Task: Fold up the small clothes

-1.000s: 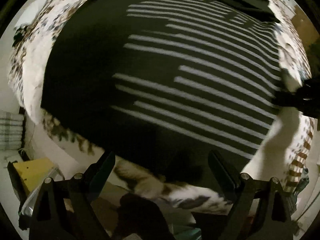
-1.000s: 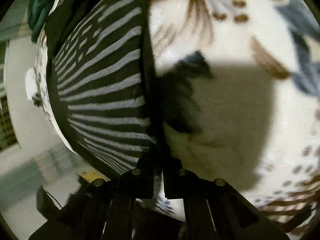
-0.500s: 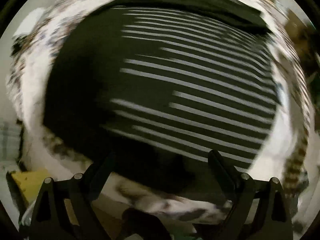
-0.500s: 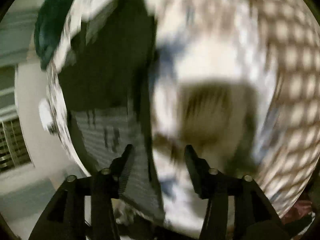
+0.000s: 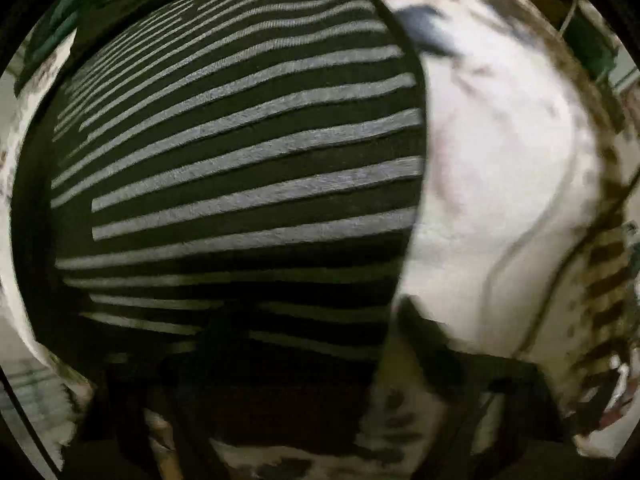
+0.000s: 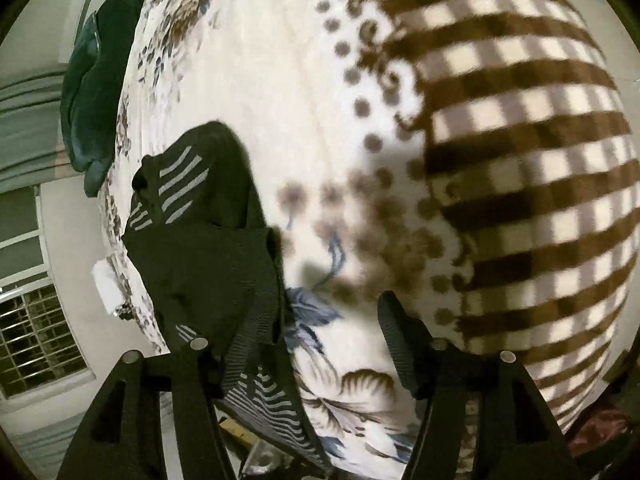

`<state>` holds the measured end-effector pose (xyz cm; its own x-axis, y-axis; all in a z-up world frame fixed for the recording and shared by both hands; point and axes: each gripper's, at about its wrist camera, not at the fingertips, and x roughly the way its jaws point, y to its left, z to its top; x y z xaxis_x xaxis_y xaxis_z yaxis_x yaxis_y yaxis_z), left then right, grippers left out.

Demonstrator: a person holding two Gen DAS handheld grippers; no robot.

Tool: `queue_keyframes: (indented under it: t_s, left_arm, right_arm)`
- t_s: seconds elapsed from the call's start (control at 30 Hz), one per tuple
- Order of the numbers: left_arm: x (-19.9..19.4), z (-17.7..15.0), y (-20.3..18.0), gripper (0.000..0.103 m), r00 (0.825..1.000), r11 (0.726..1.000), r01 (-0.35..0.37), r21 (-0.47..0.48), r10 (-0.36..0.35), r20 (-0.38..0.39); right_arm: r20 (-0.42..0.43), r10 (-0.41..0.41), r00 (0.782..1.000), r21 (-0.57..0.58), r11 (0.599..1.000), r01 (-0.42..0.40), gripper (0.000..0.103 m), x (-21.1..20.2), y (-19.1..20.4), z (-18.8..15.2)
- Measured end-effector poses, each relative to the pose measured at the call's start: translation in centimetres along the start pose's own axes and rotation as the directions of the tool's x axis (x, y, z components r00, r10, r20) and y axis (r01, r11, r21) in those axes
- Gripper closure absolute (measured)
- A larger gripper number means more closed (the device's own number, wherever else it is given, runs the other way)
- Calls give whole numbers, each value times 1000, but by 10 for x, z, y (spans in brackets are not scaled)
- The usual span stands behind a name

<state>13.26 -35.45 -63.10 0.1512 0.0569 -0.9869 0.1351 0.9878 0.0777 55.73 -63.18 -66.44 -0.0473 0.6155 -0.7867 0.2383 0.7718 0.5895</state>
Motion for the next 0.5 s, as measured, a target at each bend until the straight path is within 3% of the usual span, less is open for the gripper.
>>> queue_keyframes:
  t_s: [0.03, 0.1, 0.23, 0.5]
  left_arm:
    - [-4, 1, 5, 65, 1000, 1000, 13, -12, -13, 24]
    - [-12, 1, 17, 97, 999, 999, 16, -28, -15, 47]
    - [-32, -6, 34, 98, 994, 995, 65, -73, -58, 90]
    - [-79, -4, 56, 98, 987, 987, 89, -137, -68, 146]
  right_arm:
    - [-7, 4, 1000, -7, 1000, -4, 40, 6, 3, 1]
    - [-14, 11, 1000, -21, 1000, -11, 40, 26, 19, 4]
    - [-12, 40, 999, -45, 998, -40, 40, 45, 38, 18]
    - [32, 91, 995, -34, 995, -90, 40, 69, 70, 58]
